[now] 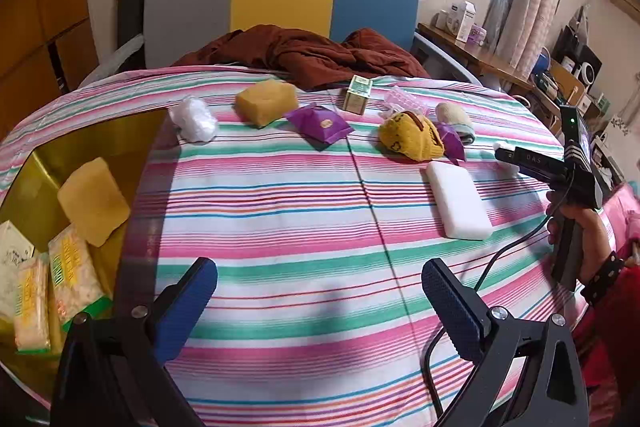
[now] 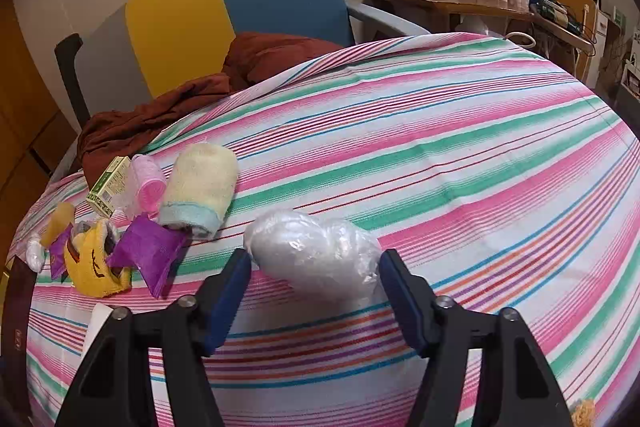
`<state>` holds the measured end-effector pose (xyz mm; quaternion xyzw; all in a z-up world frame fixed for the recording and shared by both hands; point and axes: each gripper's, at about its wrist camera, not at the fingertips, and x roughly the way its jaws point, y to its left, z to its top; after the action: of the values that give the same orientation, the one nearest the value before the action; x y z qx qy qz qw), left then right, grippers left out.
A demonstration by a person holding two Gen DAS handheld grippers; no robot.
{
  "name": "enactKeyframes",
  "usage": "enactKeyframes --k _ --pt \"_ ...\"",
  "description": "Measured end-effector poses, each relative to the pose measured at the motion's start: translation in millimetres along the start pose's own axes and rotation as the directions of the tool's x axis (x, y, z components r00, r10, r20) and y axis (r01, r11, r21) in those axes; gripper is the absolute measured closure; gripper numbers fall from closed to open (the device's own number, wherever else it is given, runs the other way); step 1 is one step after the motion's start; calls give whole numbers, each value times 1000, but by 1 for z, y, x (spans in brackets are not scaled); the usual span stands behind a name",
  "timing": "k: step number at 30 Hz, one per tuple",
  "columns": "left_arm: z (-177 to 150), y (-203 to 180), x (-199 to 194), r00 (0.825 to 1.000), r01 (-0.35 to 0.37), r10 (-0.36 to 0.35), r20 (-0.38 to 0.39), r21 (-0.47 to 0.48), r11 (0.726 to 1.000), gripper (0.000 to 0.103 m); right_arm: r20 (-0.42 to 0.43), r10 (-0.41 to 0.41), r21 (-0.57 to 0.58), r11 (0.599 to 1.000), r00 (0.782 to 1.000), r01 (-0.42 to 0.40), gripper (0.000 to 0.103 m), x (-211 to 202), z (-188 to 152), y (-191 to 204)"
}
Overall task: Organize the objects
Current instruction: 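Grasp the plastic-wrapped white ball with the right tool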
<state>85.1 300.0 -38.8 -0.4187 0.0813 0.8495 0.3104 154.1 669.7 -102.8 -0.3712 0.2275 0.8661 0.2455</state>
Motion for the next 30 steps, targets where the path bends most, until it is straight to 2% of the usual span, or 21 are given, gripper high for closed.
enactKeyframes --k 1,2,5,8,10,11,12,14,16,20,21,22,26,30 --pt "1 -3 2 1000 -1 1 1 3 1000 0 2 -2 -4 1000 1000 2 53 0 -1 1" --pt "2 -5 4 1000 2 -2 -2 7 1000 0 3 -7 -7 1000 1000 7 70 0 -2 2" --pt "8 -12 11 1000 13 -13 -9 6 1000 0 17 -15 -12 1000 1000 15 76 0 -3 5" --pt "15 -22 19 1000 21 -21 -13 17 1000 0 28 1 -15 1000 1000 -1 76 -6 -6 6" --pt "19 -29 24 1000 21 -20 -14 28 999 0 51 -6 -17 1000 999 7 62 -12 -4 5" --pt "21 -32 27 999 27 -26 -21 34 999 0 67 -28 -19 999 997 29 50 -14 -2 6" --pt "23 -36 30 999 35 -34 -25 34 999 0 81 -40 -30 999 996 43 44 -14 2 7" --pt "26 -41 35 999 39 -38 -29 30 999 0 81 -35 -60 997 996 40 44 -9 12 9" --pt "29 -46 40 998 53 -52 -41 25 998 0 47 0 -83 997 999 4 44 5 21 13" --pt "36 -52 46 999 36 -35 -40 34 999 0 -17 1 -115 993 1000 -3 45 32 29 21" --pt "38 -54 49 999 32 -30 -41 33 999 0 -30 1 -112 994 1000 -5 57 36 29 22" --pt "41 -56 51 999 27 -26 -43 34 999 0 -35 9 -116 993 999 -13 57 38 27 22" --pt "52 -69 61 999 34 -32 -34 48 998 0 7 27 -138 990 1000 -26 61 21 17 28" --pt "61 -91 81 997 61 -57 -50 74 995 0 -9 -14 -136 991 1000 13 61 1 -11 26"
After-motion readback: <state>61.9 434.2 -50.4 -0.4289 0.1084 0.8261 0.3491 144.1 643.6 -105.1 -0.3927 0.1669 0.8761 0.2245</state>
